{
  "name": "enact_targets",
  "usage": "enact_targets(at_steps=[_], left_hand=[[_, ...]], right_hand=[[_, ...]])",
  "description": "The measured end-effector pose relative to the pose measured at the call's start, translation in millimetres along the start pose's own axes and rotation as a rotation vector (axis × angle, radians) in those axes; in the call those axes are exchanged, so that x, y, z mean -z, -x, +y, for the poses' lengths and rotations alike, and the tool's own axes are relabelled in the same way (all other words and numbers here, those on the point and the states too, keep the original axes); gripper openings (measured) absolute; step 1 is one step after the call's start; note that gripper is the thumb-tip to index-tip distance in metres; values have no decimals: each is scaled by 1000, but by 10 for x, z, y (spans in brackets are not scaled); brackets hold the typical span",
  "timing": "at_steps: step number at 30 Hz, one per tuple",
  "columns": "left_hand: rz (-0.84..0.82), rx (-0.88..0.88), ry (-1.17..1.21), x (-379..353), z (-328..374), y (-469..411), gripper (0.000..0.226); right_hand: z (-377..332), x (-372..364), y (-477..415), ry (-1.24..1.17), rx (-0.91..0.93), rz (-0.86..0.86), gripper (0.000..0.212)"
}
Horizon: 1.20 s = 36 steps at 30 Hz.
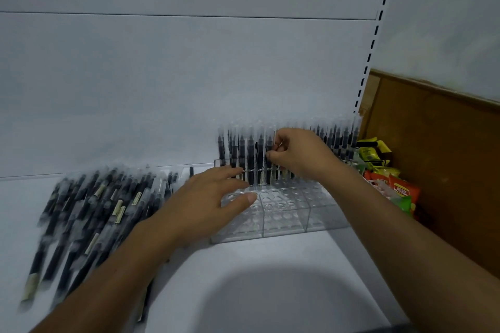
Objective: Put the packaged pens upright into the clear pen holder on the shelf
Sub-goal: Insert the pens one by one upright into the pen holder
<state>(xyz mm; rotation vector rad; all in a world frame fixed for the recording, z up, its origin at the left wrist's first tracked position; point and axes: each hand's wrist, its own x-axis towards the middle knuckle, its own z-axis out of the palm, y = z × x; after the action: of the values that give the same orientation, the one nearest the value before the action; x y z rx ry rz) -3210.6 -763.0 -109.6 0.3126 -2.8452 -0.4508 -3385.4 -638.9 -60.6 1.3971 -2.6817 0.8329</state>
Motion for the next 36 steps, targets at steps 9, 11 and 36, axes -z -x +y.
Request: enact_targets(at_steps=[9, 11, 36], left_hand=[[132, 61, 44, 245, -129, 284, 60], [192, 126, 40, 317, -306, 461, 56], [210, 654, -36, 488, -454, 1744, 37]], right_hand=[[-216, 40, 237, 328, 20, -29, 27], [-482, -49, 327, 256, 112, -15, 24], [-1540, -892, 939, 230, 511, -284, 23]])
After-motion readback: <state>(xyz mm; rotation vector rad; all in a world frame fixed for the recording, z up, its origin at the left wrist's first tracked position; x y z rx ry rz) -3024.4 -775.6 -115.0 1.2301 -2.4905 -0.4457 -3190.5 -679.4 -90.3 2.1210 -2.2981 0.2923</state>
